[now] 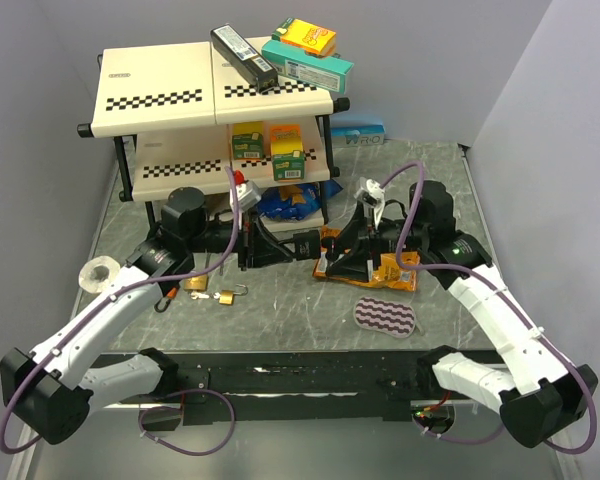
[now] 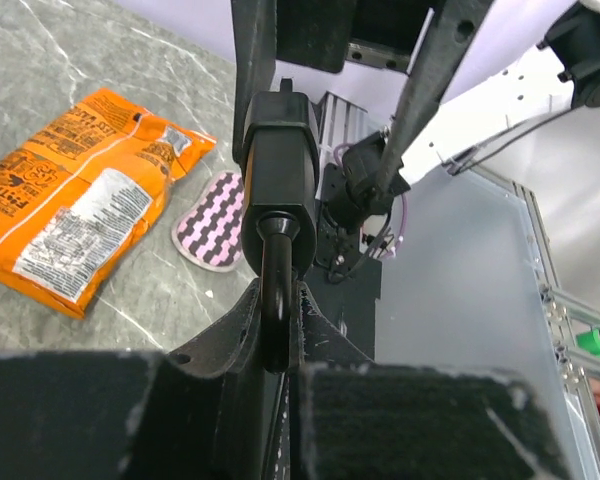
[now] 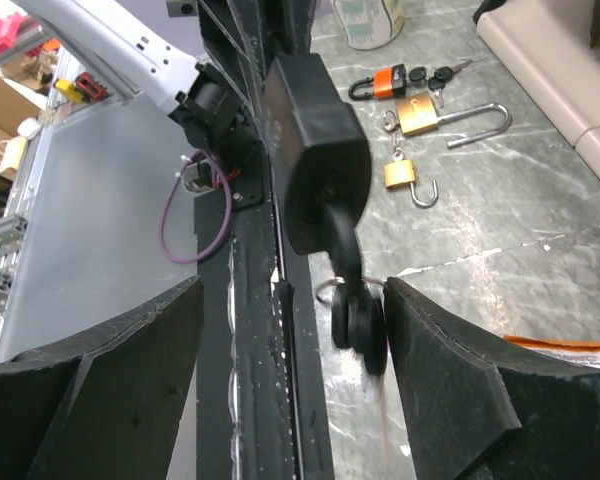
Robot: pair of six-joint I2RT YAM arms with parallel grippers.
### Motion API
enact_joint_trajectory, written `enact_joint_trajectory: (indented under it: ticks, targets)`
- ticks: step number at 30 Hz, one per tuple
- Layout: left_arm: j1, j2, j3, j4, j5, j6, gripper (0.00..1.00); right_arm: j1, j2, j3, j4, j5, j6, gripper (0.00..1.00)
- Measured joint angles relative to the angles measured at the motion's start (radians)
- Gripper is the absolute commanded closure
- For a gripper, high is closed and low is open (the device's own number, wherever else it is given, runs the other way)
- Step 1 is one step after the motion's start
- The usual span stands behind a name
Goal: Lock with the key
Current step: Lock the lock.
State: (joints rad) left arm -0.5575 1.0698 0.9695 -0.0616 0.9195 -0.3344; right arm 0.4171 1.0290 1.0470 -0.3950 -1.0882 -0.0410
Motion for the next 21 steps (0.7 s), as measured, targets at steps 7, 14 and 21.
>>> enact_joint_trajectory:
  ticks: [7,14,21]
  targets:
    - [0.000,-0.007,0.000,-0.038,0.050,0.052,0.99,-0.006,-0.003,0.000,-0.017,-0.041,-0.039,0.28]
    - [0.000,-0.006,0.000,-0.053,0.091,0.082,0.99,-0.006,0.029,0.035,-0.020,-0.096,-0.063,0.44]
    - [-0.005,-0.004,0.000,-0.064,0.098,0.101,0.99,-0.006,0.037,0.035,-0.020,-0.113,-0.072,0.87]
